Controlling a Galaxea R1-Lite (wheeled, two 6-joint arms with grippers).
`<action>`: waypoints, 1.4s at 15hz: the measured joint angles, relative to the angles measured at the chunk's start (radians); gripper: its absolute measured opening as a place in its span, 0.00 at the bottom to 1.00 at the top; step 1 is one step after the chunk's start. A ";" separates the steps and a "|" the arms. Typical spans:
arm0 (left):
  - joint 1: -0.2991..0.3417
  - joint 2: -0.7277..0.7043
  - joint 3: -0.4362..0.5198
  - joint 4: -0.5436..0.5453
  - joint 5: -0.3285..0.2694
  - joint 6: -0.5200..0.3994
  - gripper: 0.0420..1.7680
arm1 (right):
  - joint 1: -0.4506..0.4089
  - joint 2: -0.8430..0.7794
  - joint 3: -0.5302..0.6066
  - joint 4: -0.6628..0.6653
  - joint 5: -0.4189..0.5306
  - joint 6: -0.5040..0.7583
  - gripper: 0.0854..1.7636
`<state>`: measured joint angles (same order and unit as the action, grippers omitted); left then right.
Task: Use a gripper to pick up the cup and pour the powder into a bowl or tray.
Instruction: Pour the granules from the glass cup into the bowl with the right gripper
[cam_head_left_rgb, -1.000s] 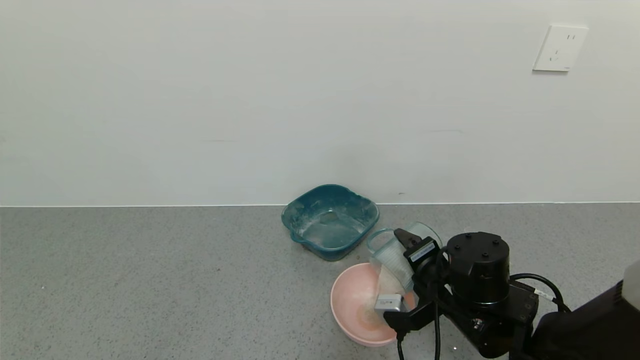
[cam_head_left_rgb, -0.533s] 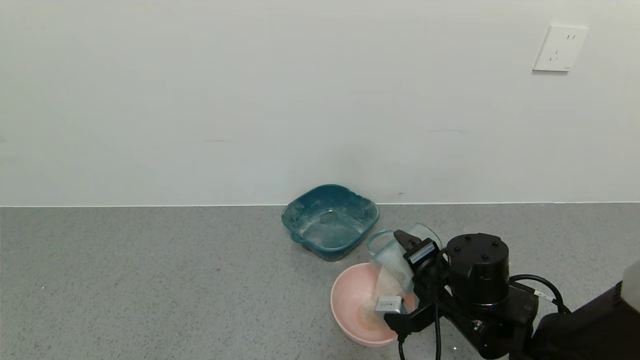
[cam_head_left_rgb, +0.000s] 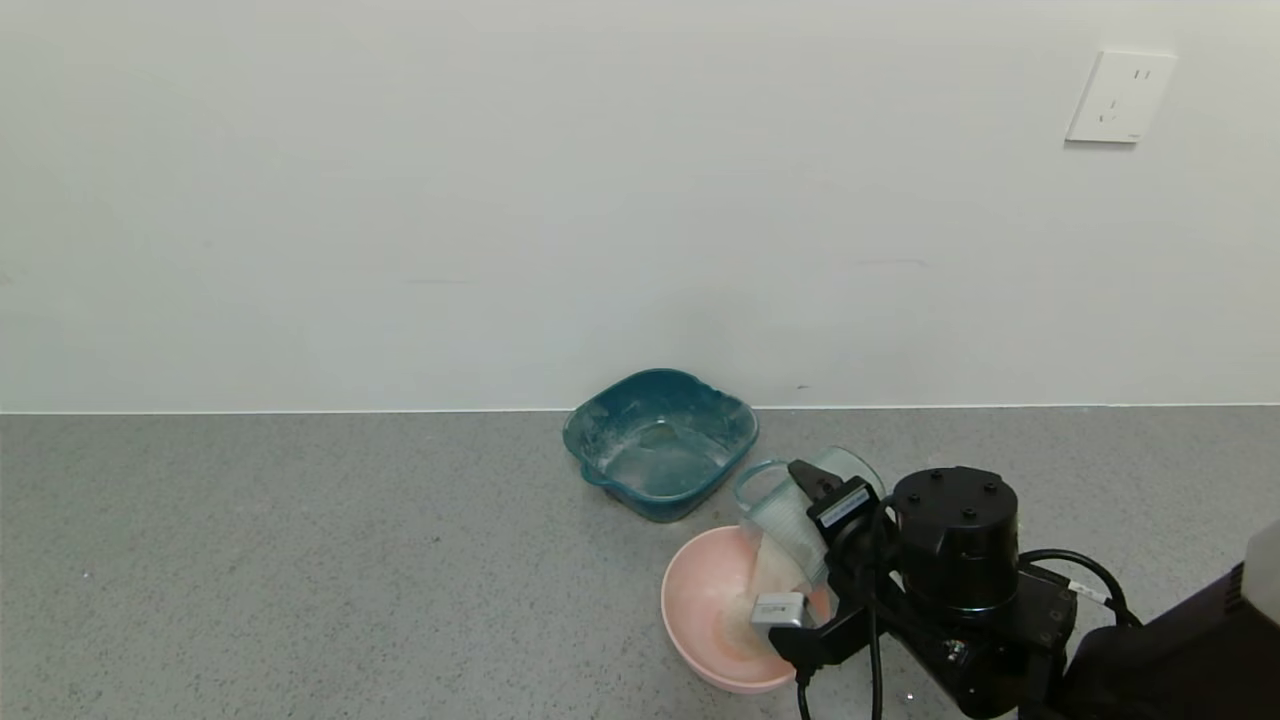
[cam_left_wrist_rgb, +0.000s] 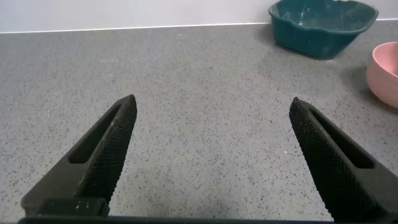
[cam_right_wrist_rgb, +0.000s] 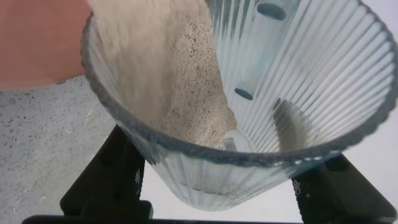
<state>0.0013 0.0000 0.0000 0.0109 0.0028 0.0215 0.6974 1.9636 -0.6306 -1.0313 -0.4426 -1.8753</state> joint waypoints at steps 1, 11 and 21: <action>0.000 0.000 0.000 0.000 0.000 0.000 1.00 | 0.000 0.000 0.000 0.000 0.000 0.000 0.75; 0.000 0.000 0.000 0.000 0.000 0.000 1.00 | 0.000 0.000 0.000 0.000 -0.005 -0.008 0.75; 0.000 0.000 0.000 0.000 0.000 0.000 1.00 | 0.000 -0.003 0.003 -0.001 -0.004 -0.008 0.75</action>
<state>0.0013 0.0000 0.0000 0.0104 0.0028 0.0211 0.6974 1.9609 -0.6272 -1.0319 -0.4468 -1.8834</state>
